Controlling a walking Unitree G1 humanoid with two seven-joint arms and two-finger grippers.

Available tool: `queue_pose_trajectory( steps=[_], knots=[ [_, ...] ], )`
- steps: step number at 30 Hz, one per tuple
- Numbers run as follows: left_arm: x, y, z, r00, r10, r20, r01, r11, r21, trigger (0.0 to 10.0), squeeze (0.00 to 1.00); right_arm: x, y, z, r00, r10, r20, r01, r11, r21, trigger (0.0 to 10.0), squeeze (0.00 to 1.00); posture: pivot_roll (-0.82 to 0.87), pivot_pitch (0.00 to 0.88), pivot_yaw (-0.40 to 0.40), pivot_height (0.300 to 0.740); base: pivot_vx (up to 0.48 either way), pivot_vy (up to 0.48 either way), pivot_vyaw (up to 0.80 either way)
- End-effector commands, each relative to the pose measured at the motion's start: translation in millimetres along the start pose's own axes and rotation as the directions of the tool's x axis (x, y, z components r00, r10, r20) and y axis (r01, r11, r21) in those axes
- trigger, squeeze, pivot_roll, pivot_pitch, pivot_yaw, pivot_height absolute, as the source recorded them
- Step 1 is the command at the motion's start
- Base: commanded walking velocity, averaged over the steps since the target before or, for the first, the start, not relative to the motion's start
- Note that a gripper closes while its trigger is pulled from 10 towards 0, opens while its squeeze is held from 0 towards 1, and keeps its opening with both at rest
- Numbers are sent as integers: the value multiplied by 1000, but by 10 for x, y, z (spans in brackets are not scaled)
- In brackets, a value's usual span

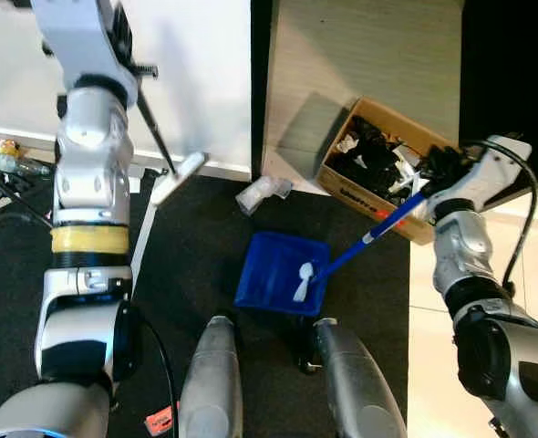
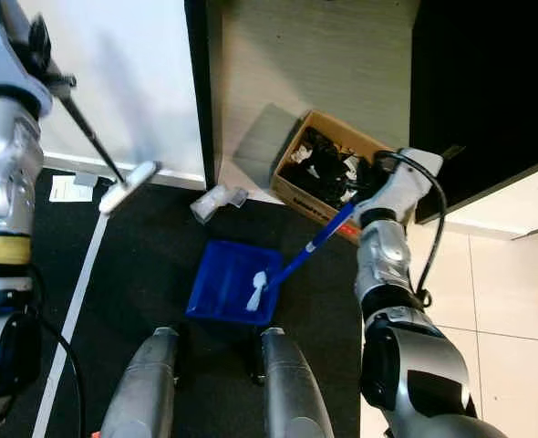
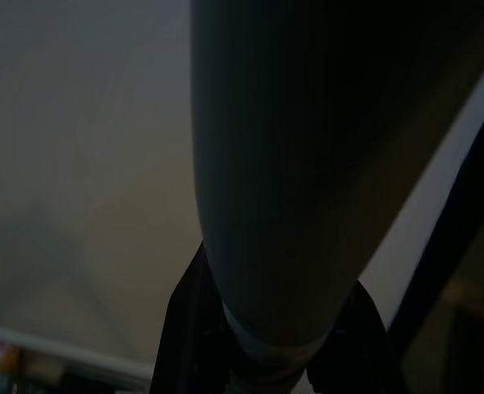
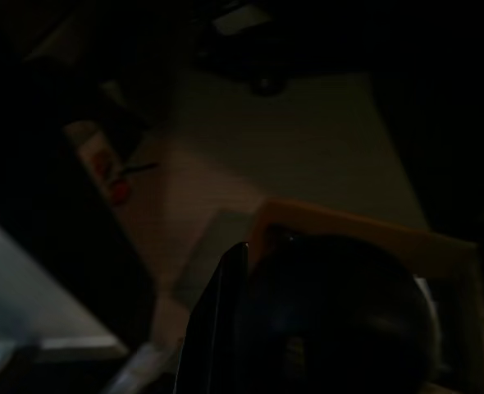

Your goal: Sweep floor

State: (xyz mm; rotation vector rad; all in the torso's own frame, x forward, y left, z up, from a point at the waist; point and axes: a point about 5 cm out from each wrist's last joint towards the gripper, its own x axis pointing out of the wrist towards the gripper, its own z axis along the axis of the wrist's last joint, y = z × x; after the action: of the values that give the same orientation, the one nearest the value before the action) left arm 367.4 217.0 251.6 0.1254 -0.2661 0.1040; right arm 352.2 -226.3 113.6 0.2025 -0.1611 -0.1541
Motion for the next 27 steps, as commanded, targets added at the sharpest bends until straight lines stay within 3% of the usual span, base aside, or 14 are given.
queue_pose_trajectory(
  steps=[1, 4, 7, 17, 27],
  knots=[
    [-72, -105, -195, 999, -33, -20, 33, 999, 5, 10000, 0, -35, -128, 29, 999, -38, 27, 38, 999, -33, 10000, 0, 34, 202, -28, 740, 0, 0, 0],
    [-158, -117, -377, 998, -35, -52, 37, 998, 48, 10000, 0, -31, -106, 62, 999, 8, 47, -5, 998, -70, 10000, 0, 30, 197, -26, 740, 0, 0, 0],
    [-226, -113, -500, 997, -46, -65, 50, 997, 66, 10000, 0, -25, -85, 91, 997, 40, 67, -36, 998, -55, 10000, 0, 16, 172, -20, 740, 0, 0, 0],
    [-316, -117, -653, 996, -51, -77, 56, 996, 72, 10000, 0, -12, -41, 138, 991, 88, 97, -84, 995, -45, 10000, 0, -3, 145, -15, 740, 0, 0, 0],
    [-339, -231, -725, 995, -75, -69, 78, 996, 36, 10000, 0, -79, -257, 122, 992, -64, 107, 71, 995, -64, 10000, 0, -3, 139, -11, 740, 0, 0, 0]
  ],
)
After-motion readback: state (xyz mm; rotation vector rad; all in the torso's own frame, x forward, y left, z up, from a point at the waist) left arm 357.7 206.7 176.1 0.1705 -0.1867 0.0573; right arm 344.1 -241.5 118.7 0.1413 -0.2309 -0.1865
